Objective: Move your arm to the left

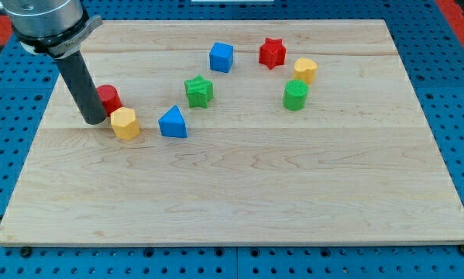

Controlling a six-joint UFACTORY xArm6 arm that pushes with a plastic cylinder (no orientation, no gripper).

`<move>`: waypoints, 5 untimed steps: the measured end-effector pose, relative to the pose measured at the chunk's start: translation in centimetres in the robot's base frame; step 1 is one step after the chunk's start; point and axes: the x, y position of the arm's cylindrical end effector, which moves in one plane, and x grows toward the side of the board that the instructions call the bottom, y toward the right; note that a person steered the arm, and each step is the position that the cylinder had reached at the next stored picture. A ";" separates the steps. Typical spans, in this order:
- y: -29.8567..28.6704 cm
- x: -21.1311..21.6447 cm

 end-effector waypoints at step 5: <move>10.9 16.5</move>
